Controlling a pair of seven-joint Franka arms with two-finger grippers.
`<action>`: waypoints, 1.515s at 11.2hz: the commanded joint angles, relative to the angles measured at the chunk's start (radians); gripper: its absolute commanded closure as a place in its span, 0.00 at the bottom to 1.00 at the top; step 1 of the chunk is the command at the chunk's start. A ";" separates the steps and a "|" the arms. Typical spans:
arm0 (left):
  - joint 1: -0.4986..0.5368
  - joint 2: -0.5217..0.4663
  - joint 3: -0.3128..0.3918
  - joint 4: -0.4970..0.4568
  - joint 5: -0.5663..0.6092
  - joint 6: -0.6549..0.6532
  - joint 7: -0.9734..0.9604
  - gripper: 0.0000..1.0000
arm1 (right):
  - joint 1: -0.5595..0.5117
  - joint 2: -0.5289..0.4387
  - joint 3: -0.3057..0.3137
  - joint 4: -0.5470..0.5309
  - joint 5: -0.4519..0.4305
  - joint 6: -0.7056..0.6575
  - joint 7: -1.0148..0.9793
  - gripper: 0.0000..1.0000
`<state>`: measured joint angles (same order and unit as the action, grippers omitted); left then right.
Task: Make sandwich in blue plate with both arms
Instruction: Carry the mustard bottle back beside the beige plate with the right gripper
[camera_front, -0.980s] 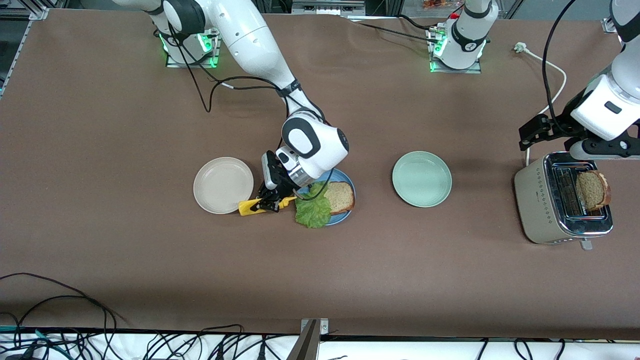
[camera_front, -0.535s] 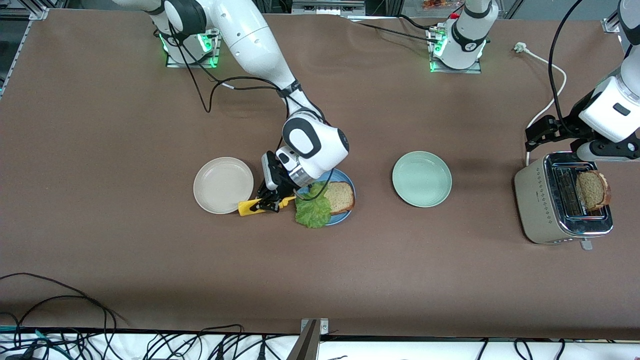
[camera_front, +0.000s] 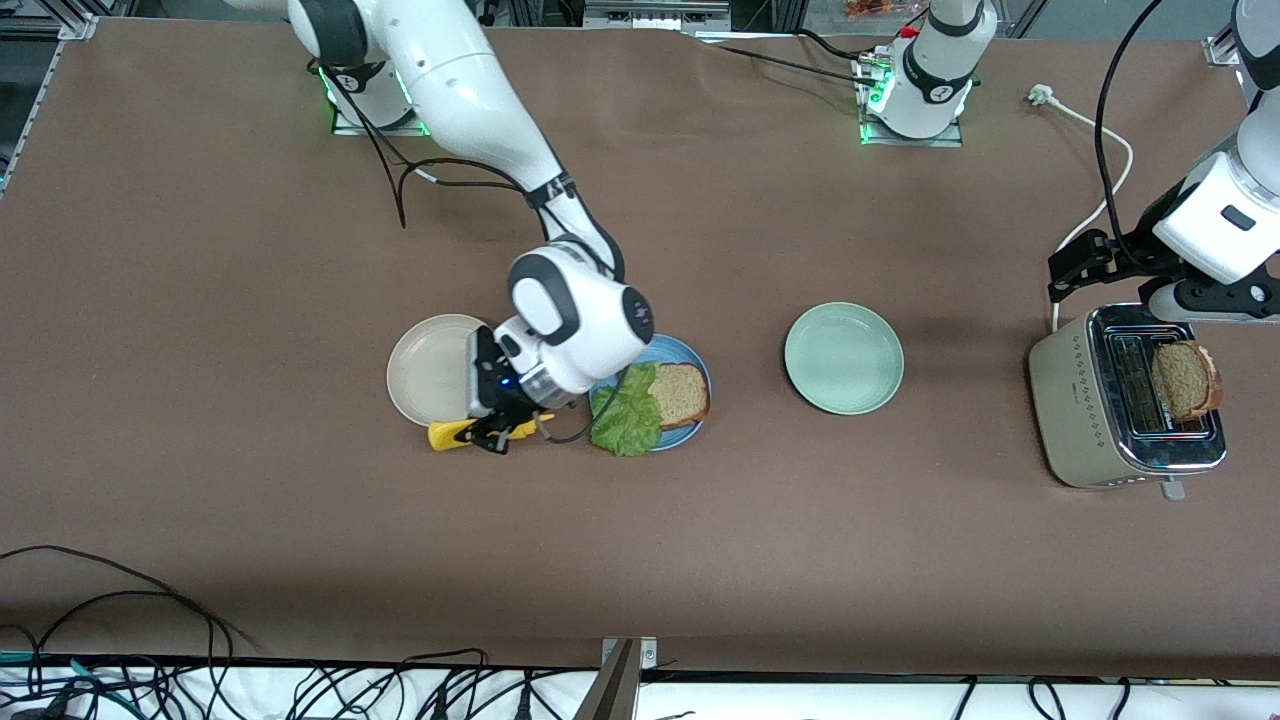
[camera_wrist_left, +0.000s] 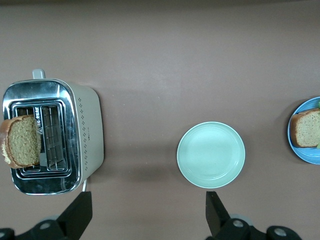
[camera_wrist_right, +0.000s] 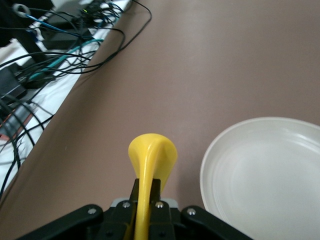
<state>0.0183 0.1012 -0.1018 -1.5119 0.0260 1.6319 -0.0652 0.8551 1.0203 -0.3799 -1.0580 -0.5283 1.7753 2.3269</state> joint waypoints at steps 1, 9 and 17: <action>-0.024 -0.002 0.031 0.007 -0.023 -0.012 0.025 0.00 | -0.111 -0.138 0.009 0.003 0.209 -0.013 -0.203 1.00; -0.021 -0.002 0.031 0.007 -0.023 -0.012 0.025 0.00 | -0.321 -0.324 0.021 -0.110 0.528 -0.007 -0.461 1.00; -0.011 0.015 0.034 0.009 -0.023 -0.006 0.025 0.00 | -0.421 -0.522 0.018 -0.565 0.752 0.240 -0.886 1.00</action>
<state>0.0087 0.1031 -0.0794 -1.5126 0.0258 1.6318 -0.0647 0.4673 0.5575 -0.3797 -1.4954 0.1435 1.9347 1.5393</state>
